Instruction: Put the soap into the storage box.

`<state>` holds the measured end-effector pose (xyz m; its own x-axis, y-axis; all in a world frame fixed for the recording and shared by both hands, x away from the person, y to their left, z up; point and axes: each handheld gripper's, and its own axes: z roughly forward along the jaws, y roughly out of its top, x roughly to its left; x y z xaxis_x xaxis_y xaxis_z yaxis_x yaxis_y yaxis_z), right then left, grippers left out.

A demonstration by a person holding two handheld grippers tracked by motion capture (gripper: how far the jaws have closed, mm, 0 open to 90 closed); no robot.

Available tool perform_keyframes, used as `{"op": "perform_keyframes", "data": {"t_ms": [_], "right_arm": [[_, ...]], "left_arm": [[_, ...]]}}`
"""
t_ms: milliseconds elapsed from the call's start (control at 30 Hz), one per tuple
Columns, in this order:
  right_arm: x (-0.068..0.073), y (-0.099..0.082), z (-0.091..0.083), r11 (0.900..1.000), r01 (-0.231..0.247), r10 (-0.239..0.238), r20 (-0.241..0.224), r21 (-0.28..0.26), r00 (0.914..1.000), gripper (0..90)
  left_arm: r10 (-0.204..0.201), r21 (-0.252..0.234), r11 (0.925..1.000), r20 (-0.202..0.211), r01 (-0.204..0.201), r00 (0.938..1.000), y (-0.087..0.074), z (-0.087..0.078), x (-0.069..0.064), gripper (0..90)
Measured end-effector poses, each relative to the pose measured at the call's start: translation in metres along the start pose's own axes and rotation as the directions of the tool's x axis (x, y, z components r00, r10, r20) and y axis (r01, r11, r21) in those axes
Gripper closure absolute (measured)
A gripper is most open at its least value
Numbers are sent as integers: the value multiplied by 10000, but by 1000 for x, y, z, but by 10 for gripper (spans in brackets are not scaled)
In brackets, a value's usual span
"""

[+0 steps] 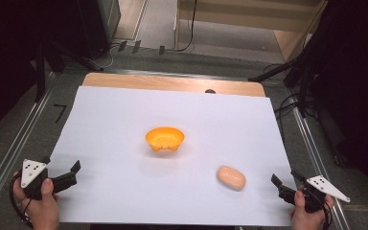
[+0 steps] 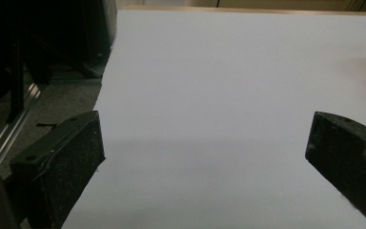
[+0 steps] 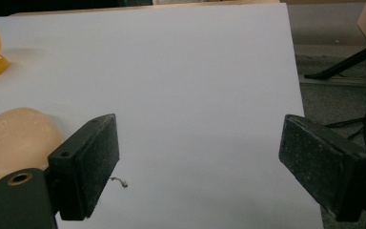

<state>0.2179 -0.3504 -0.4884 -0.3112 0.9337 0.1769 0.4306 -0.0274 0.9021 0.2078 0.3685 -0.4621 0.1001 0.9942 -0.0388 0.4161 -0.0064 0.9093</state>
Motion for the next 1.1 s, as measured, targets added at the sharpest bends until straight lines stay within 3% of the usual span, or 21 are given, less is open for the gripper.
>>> {"op": "perform_keyframes", "data": {"t_ms": [133, 167, 200, 233, 300, 367, 433, 467, 500, 533, 567, 633, 700, 833, 967, 1100], "right_arm": [[1, 2, 1, 9999, 72, -72, -103, 73, 9999, 179], [1, 3, 1, 9997, -180, 182, -133, 165, 9997, 189], [0, 4, 2, 9985, -497, 506, -427, 220, 9978, 202], [0, 6, 1, 9984, -492, 514, -819, 284, 9953, 227], [5, 12, 0, 9986, 33, 14, -878, 529, 9961, 243], [10, 17, 1, 9958, 630, -545, -1241, 657, 9908, 285], [13, 23, 3, 9880, 1199, -1017, -1738, 976, 9795, 326], [16, 29, 8, 9739, 1872, -1567, -2168, 1284, 9636, 332], [16, 29, 8, 9739, 1872, -1567, -2168, 1284, 9636, 332], [22, 34, 13, 9501, 2643, -2296, -2023, 1659, 9520, 337], [22, 34, 13, 9501, 2643, -2296, -2023, 1659, 9520, 337], [27, 39, 17, 9368, 2902, -2422, -2368, 1953, 9409, 360], [30, 44, 20, 9138, 3182, -2344, -3121, 2525, 9207, 389], [40, 50, 24, 8475, 4092, -2806, -3689, 3382, 8861, 359], [49, 59, 33, 7873, 4597, -3091, -3820, 4110, 8709, 300], [58, 66, 44, 7276, 5101, -3255, -4238, 4587, 8453, 266]], "left_arm": [[-18, -10, 10000, -23, 18, 10000, 0, 0, 0, 0], [9, -25, 10000, -40, -9, 10000, 0, 0, 0, 0], [24, -54, 10000, -56, -24, 10000, 0, 0, 0, 0], [42, -52, 10000, -93, -42, 9999, 0, 0, -1, 0], [124, -13, 9999, -127, -124, 9998, 0, 0, -2, 0], [200, -5, 9998, -159, -200, 9997, 0, 0, -2, 0], [205, -38, 9998, -173, -206, 9996, 0, 0, -2, 0], [210, -34, 9998, -171, -211, 9996, 0, 0, -2, 0], [210, -34, 9998, -171, -211, 9996, 0, 0, -2, 0], [214, -35, 9998, -169, -214, 9996, 0, 0, -2, 0], [214, -35, 9998, -169, -214, 9996, 0, 0, -2, 0], [215, -42, 9998, -169, -216, 9996, 0, -1, -2, 0], [221, -36, 9997, -165, -222, 9996, 0, -1, -2, 0], [231, -32, 9997, -168, -232, 9996, 0, 0, -2, 0], [231, -24, 9997, -177, -232, 9996, 0, 0, -3, 0], [240, -20, 9997, -170, -241, 9996, 0, 0, -3, 0]]}}
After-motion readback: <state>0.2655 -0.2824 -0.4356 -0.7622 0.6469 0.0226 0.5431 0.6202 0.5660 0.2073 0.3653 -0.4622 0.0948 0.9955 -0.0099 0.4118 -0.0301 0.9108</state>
